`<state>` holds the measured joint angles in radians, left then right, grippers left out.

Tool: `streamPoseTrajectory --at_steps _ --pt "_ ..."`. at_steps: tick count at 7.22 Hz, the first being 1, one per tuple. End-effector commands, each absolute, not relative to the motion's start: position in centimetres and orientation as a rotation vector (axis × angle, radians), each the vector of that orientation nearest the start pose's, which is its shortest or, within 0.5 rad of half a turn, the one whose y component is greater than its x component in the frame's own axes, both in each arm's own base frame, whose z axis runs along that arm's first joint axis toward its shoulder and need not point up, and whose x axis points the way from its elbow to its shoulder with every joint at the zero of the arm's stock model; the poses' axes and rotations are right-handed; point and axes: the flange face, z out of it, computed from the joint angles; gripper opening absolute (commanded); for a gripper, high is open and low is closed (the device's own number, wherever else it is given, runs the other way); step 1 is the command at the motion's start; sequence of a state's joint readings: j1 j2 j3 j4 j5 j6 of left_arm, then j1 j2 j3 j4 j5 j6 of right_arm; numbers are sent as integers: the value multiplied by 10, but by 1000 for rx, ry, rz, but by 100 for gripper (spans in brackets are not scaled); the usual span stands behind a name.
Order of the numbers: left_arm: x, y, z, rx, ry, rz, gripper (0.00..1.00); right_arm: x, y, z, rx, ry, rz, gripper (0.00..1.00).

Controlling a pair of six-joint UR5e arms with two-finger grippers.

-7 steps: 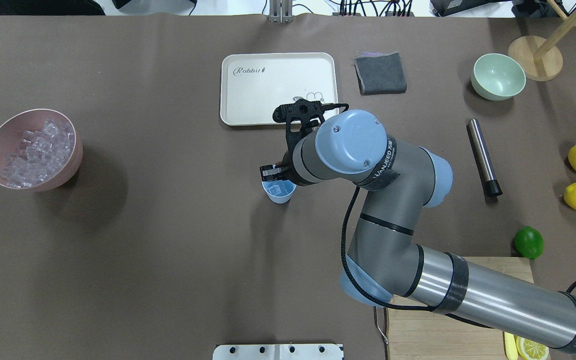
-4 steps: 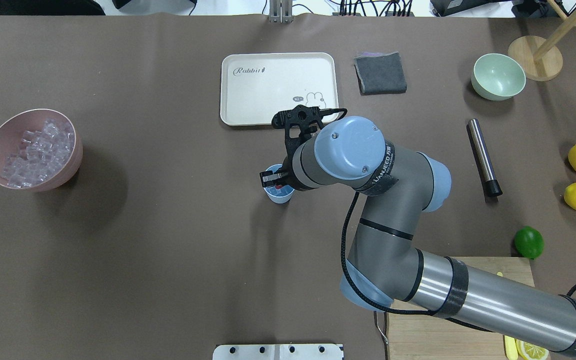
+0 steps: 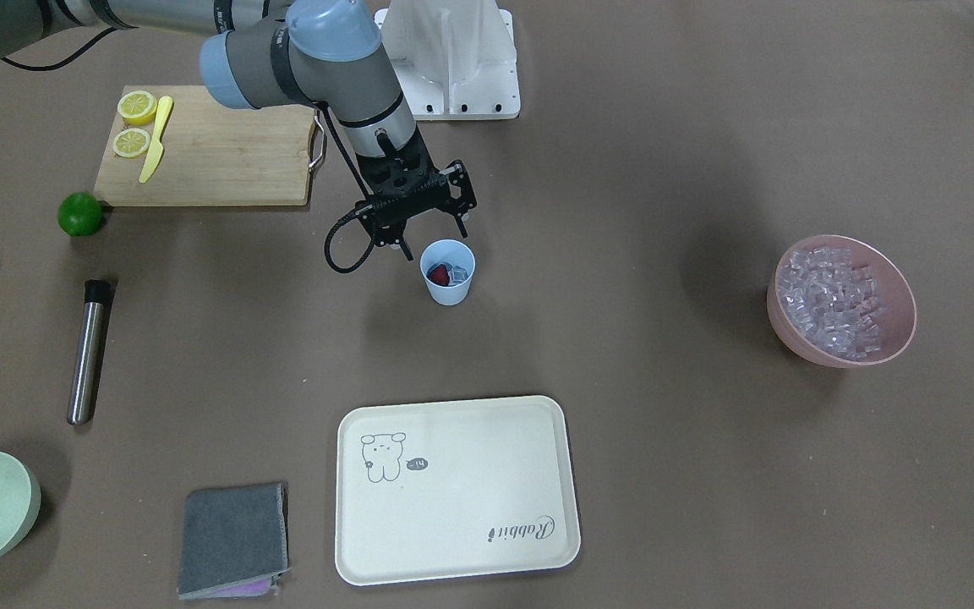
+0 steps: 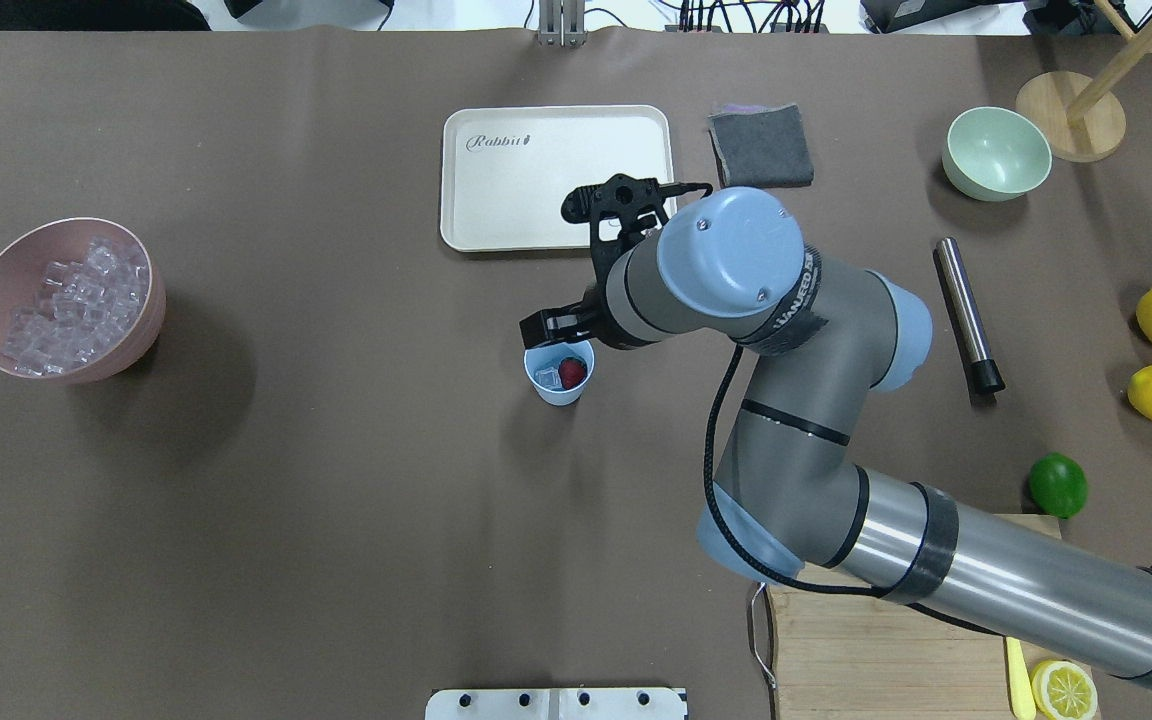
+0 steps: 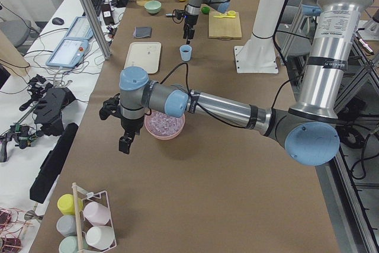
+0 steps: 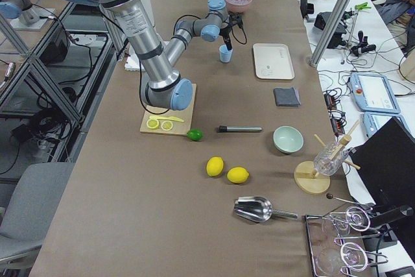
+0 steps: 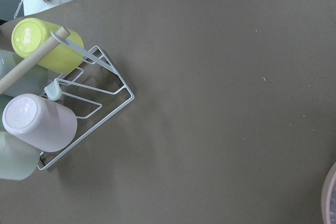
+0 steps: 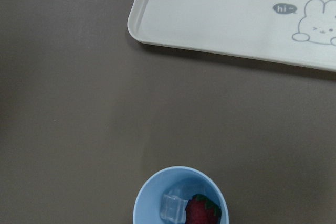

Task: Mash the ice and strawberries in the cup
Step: 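Open the right gripper to drop the strawberry into the cup, then move the right gripper to the steel muddler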

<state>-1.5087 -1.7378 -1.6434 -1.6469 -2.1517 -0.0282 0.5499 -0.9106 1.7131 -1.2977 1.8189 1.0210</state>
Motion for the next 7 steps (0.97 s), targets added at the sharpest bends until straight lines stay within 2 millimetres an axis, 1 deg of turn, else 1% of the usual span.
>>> streamPoseTrajectory --at_steps 1,2,3,4,5,6,7 --pt "-44 -576 538 279 585 126 97 -460 -487 189 360 -1019 -70 100" --pt "-44 -577 535 285 586 122 97 -419 -509 217 319 -1010 -57 100" --pt "-43 -576 531 291 590 126 97 -370 -536 239 236 -1011 -15 100" --pt "-45 -575 524 306 594 131 97 -328 -555 260 213 -982 40 100" --pt "-44 -575 516 319 595 131 97 -310 -562 286 185 -946 71 100" --pt "-44 -579 511 329 593 139 97 -295 -572 319 163 -870 69 100" --pt "-43 -586 503 340 594 137 97 -278 -577 346 146 -808 32 100"
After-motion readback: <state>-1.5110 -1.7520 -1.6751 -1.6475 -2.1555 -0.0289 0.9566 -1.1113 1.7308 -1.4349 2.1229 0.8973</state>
